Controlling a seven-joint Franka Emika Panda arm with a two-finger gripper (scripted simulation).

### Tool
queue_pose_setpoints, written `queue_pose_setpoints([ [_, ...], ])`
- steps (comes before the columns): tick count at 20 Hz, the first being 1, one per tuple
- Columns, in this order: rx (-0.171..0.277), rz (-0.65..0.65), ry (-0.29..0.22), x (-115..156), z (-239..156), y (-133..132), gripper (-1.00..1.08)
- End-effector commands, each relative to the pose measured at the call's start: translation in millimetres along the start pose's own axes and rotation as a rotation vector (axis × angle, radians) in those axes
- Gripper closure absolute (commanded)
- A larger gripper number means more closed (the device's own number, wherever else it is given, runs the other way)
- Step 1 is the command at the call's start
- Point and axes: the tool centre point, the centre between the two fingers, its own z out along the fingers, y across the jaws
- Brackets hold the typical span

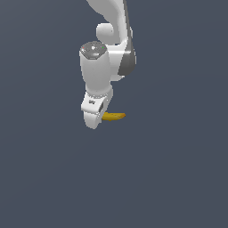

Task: Pick up the object and move it to a goal position.

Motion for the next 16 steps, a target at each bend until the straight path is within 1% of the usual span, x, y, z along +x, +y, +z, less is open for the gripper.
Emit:
queue_pose_setpoints([
  [1,-0.001,-0.001,0.001,2,-27,6,1.08],
  [10,-0.001,-0.001,0.001,9,-117,27,1.08],
  [16,0.000,0.000,0.001,13,-169,41,1.08],
])
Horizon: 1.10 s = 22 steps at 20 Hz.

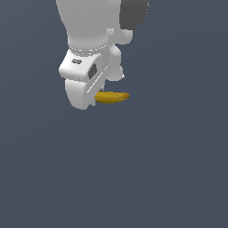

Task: Pick up the object and move it to a goal position.

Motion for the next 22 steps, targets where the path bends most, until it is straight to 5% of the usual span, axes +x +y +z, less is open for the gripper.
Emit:
queue_pose_setpoints([
  [1,-0.001,0.000,0.000,1,-21,5,1.08],
  [22,-0.001,0.003,-0.002,10,-125,36,1.08],
])
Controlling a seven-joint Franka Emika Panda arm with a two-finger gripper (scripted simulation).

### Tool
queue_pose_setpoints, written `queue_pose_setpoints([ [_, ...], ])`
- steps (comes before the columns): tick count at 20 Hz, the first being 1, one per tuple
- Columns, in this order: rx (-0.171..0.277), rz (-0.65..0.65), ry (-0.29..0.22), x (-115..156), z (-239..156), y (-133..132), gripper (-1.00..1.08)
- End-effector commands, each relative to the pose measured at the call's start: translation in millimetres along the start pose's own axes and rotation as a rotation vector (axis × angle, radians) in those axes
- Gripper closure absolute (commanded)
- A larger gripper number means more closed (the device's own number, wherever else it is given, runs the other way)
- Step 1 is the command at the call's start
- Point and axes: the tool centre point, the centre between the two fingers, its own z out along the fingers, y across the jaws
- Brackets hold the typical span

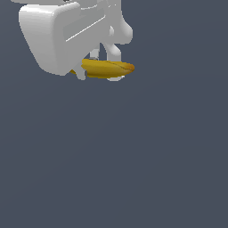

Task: Pick up the object and move it to a goal position.

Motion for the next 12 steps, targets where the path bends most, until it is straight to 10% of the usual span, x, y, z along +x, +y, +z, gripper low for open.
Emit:
queue_pose_setpoints([
  [1,-0.002,0.000,0.000,0.5,-7.2,1.9,1.08],
  [12,-0.002,0.000,0.000,1.5,-16.3,5.6,1.08],
])
